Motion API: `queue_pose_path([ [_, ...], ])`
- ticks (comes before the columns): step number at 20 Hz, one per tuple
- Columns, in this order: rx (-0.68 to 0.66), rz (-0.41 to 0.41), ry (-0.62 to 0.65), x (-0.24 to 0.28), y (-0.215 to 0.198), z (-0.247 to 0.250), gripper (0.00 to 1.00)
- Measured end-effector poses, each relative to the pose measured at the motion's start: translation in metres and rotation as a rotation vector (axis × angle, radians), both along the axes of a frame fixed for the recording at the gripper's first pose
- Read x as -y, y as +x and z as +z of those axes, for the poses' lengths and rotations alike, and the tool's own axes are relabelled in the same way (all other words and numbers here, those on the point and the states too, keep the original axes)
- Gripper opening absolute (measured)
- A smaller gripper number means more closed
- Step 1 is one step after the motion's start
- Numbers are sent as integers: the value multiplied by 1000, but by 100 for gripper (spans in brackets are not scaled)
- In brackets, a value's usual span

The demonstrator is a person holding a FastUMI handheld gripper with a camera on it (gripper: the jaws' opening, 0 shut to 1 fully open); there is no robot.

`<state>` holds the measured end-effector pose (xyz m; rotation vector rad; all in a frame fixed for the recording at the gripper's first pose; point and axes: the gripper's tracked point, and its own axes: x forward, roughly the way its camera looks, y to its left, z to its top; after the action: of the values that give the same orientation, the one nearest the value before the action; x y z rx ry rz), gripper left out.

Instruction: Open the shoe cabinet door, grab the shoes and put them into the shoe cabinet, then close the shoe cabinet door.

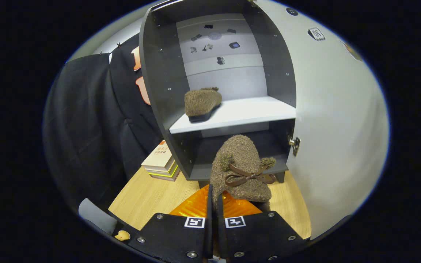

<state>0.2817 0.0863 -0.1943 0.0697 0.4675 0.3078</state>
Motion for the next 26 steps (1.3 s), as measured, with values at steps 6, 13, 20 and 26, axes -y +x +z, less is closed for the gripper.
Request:
queue_pose_path([
  [6, 116, -17, -35, 2, 71, 82, 6],
  [13, 173, -39, -51, 12, 171, 135, 6],
  [20, 121, -59, -133, 15, 274, 121, 6],
  [26, 40, -51, -183, 4, 309, 79, 6],
])
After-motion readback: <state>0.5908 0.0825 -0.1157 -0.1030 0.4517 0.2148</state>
